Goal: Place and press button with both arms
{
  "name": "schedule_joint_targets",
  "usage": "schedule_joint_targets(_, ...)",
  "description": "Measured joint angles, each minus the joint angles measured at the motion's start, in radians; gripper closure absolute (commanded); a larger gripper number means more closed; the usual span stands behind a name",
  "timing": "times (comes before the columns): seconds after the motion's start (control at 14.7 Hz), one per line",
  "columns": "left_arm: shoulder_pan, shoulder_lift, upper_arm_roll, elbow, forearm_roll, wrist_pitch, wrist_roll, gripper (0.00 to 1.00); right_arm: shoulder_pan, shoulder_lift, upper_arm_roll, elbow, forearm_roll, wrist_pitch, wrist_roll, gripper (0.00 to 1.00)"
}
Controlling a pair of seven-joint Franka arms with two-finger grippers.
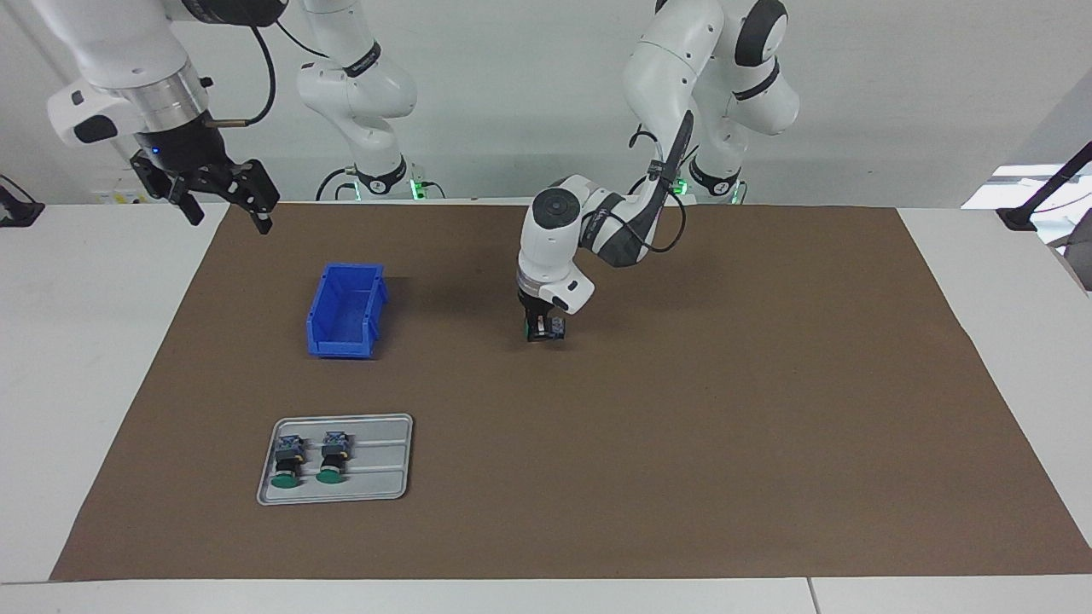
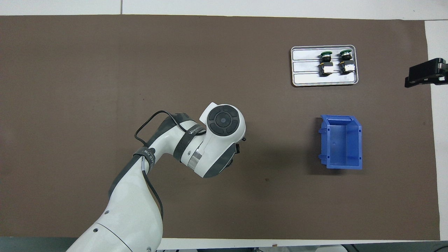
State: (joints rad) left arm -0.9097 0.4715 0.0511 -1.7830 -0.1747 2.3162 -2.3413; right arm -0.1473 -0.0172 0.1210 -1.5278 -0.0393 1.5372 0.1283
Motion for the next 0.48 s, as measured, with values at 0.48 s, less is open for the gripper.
schedule_joint_targets(0.48, 0.034, -0.059, 0.021, 0.037, 0.0, -0.008, 0.0, 1.0, 0.001, -0.035, 0.012, -0.034, 0.0, -0.036, -0.002, 0.01)
